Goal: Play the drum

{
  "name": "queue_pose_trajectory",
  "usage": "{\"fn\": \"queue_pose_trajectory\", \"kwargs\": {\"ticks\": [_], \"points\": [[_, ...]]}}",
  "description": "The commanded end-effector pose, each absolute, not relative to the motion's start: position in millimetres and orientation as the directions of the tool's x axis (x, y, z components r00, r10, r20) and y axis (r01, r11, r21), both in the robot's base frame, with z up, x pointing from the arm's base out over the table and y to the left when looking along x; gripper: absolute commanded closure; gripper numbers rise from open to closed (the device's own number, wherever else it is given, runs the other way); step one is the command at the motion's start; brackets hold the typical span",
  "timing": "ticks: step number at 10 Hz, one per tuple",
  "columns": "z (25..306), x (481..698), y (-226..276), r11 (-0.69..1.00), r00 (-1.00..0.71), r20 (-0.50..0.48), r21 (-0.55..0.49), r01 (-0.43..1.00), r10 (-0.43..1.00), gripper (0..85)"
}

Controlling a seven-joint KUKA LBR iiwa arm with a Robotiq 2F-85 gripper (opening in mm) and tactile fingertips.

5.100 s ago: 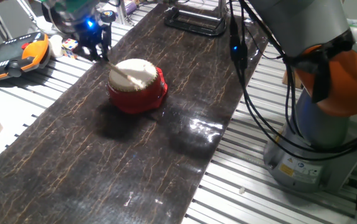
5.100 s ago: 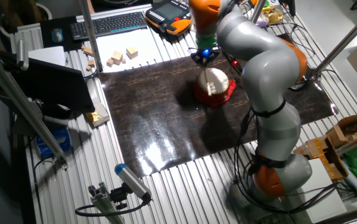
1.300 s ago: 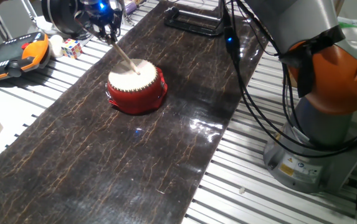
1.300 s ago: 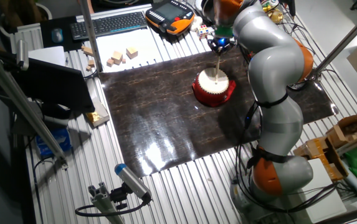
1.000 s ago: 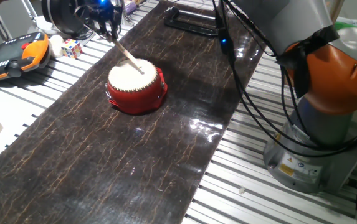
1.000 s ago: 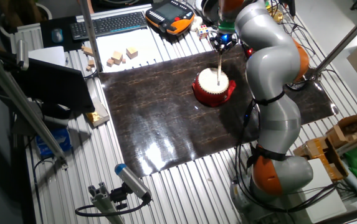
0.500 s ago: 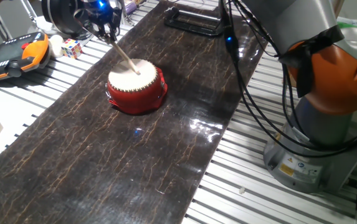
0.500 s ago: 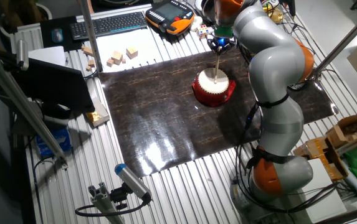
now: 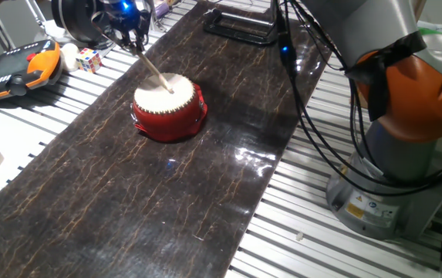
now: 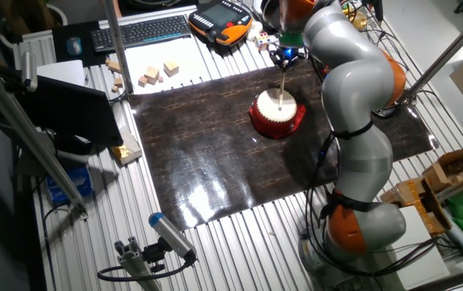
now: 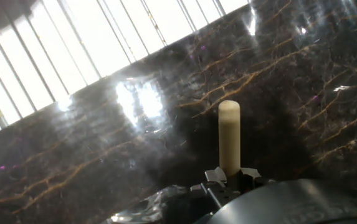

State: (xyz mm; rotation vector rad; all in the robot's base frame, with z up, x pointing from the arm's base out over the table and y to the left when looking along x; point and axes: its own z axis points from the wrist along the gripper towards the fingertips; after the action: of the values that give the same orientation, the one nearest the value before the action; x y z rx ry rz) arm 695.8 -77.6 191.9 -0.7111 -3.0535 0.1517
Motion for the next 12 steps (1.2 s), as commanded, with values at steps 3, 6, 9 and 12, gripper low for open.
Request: {"fn": "queue_pose_trajectory", "kwargs": {"ticks": [3, 6, 9, 12], "points": [[185.1, 698.2, -73.7, 0.881, -0.887, -0.096, -0.114, 0.460, 0.451, 80.3], [185.2, 698.8, -75.6, 0.890, -0.896, -0.060, -0.105, 0.444, 0.440, 79.7], [188.1, 697.1, -76.5, 0.894, -0.900, -0.035, -0.102, 0.436, 0.434, 79.7], [182.7, 698.8, -73.6, 0.881, -0.886, -0.094, -0.099, 0.463, 0.455, 80.3]]}}
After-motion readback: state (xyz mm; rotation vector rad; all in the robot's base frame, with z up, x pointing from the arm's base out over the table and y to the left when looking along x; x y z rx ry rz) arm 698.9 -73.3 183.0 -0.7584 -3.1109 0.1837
